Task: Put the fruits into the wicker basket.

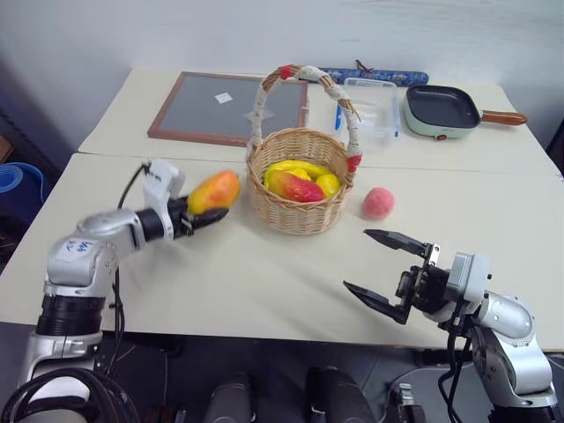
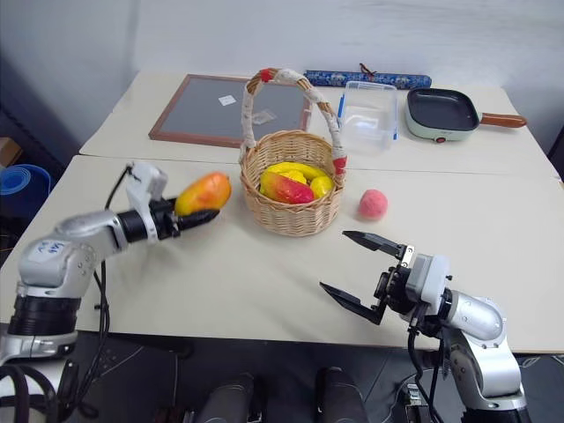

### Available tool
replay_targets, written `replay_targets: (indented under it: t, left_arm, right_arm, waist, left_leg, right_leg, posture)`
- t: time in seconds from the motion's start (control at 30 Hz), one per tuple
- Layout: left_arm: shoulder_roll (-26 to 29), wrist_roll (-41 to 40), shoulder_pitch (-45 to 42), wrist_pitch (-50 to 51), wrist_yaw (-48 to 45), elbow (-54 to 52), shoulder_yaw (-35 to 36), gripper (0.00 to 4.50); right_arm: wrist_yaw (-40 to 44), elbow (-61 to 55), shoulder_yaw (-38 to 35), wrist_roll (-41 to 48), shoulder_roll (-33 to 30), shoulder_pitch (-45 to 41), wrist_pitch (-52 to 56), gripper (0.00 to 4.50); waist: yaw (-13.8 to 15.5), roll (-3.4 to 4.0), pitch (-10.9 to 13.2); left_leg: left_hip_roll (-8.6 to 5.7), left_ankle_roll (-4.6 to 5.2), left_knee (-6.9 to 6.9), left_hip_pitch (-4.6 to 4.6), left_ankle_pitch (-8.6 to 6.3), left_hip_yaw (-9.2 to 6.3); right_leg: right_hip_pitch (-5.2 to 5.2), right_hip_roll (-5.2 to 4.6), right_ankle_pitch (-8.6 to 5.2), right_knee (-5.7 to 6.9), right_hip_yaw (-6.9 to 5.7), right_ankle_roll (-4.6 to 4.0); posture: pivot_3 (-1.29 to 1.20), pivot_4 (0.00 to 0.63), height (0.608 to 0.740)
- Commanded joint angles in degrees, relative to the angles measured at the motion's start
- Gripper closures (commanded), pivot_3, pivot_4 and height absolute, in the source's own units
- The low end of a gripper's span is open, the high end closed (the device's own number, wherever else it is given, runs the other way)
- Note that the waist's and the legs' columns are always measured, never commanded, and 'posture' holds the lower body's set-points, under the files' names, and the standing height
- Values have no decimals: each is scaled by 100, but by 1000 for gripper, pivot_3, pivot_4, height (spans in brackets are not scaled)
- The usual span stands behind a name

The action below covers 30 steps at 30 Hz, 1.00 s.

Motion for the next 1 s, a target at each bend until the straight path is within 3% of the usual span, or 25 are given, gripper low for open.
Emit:
replay_targets:
  t: [0.03, 0.17, 0.33, 0.4, 0.63, 0.83, 1.0]
  left_arm:
    - [-352, 224, -865, -206, 16, 153, -283, 1690]
    - [-1090, 648, -1640, -348, -59, 1226, -853, 1690]
    - [-1747, 928, -2235, -1024, 236, 2360, -682, 239]
    - [-1803, 1001, -2326, -1213, 303, 2569, -602, 45]
    - [-1020, 769, -1332, -1763, -279, 1420, 44, 45]
    - [-52, 360, 229, -2884, -1807, 742, 778, 45]
    - [552, 304, 1498, -3599, -2726, 496, 1101, 45]
  right_arm:
    - [-215, -89, -227, -24, -23, 30, -77, 0]
    - [-853, -394, -272, 222, 165, -132, 282, 0]
    - [-1254, -787, -184, 179, 164, -97, 609, 0]
    - [-1362, -863, -208, 92, 147, 51, 657, 0]
    - [-1562, -822, -1053, 65, -31, 977, 594, 0]
    - [-1024, 277, -2084, -21, -27, 1843, -116, 0]
    - [-840, 1023, -2214, -346, -91, 2045, -603, 0]
  waist:
    - [65, -1, 1]
    - [73, 0, 0]
    - [15, -11, 7]
    - [26, -12, 7]
    - [-22, -11, 7]
    - [-14, -11, 7]
    - [-56, -8, 6]
  left_leg:
    - [-4, 2, 3, 0, 0, 1]
    - [-17, 21, 20, 3, 3, -1]
    - [0, 23, 27, -2, 3, 11]
    - [3, 21, 26, -8, 4, 9]
    - [-1, 29, 21, -7, 0, 35]
    - [3, 31, 23, 2, -4, 31]
    - [8, 38, 17, 5, -26, 28]
  right_leg:
    - [1, 2, 0, 2, 0, 0]
    - [18, 14, 6, 0, -3, 11]
    - [9, 22, 7, 2, -2, 13]
    - [0, 29, 7, 4, -3, 13]
    - [-8, 21, 9, 7, -2, 17]
    - [1, 7, 9, -4, 8, 17]
    - [5, -5, 7, -14, 18, 14]
  posture:
    - [0, 150, 740]
    - [0, 150, 740]
    - [0, 150, 740]
    - [0, 150, 740]
    - [0, 150, 740]
    - [0, 150, 740]
    - [0, 150, 740]
